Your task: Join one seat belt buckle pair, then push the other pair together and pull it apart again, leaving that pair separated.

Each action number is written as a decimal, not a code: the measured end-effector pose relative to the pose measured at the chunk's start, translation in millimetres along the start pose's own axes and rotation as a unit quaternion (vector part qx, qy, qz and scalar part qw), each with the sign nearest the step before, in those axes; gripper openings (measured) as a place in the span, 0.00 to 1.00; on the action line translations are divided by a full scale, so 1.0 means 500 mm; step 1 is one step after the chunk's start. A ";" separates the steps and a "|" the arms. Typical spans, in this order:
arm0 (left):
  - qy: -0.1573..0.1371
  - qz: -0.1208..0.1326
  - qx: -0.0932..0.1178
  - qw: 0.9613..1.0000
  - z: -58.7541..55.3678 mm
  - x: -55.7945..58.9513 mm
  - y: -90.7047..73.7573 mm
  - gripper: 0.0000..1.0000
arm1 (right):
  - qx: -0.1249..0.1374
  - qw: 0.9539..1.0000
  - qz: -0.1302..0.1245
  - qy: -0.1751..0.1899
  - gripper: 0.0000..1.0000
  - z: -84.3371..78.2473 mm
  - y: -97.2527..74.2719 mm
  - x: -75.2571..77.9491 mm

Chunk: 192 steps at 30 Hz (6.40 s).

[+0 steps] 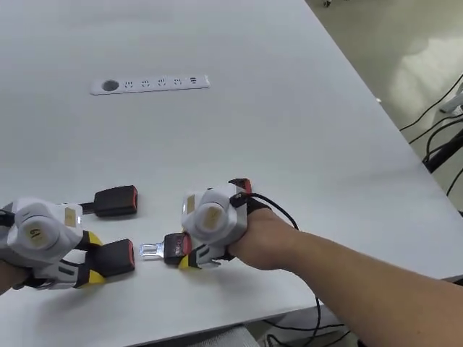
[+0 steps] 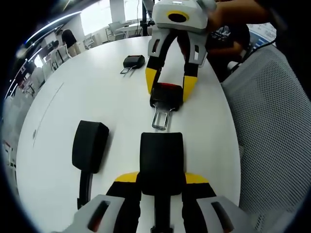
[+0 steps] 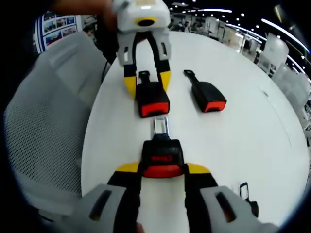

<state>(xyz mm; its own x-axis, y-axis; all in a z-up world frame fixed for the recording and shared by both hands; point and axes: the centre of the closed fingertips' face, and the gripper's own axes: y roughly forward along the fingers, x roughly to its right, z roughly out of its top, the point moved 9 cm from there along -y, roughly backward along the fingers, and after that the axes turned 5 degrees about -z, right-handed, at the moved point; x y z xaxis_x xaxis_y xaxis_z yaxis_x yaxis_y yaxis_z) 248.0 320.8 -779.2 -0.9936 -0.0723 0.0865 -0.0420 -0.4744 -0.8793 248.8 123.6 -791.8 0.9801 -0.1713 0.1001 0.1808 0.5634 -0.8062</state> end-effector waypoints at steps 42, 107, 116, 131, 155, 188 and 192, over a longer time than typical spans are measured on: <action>0.018 -0.011 -0.032 0.999 0.017 -0.001 0.001 0.32 | -0.004 1.000 0.004 -0.029 0.34 0.031 0.019 -0.012; 0.022 -0.020 -0.041 0.999 0.005 -0.014 0.008 0.31 | -0.031 0.996 0.039 -0.069 0.32 0.061 0.036 -0.002; 0.013 -0.024 -0.050 0.998 0.010 -0.015 0.008 0.33 | -0.048 0.995 0.031 -0.086 0.34 0.072 0.037 -0.003; 0.009 0.049 0.053 0.997 0.099 -0.098 -0.122 0.31 | -0.001 0.999 -0.034 -0.026 0.36 0.063 -0.117 0.114; 0.031 0.046 -0.029 0.998 0.063 -0.188 -0.021 0.39 | -0.077 0.996 -0.041 0.001 0.42 -0.176 -0.146 0.212; 0.044 0.045 -0.054 0.997 0.054 -0.196 -0.006 0.31 | -0.028 0.998 -0.016 -0.051 0.32 0.013 0.009 0.203; 0.042 0.046 -0.049 0.997 0.051 -0.198 -0.006 0.31 | -0.037 0.997 -0.009 -0.068 0.32 0.038 0.025 0.204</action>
<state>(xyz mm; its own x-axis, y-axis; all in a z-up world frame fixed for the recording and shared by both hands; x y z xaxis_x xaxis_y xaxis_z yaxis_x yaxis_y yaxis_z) 349.0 306.9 -773.3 -0.9988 -0.0361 -0.0317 0.0431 -0.3807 -0.9237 352.6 128.7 -780.7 0.9797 -0.0678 0.1888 0.1972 0.4989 -0.8440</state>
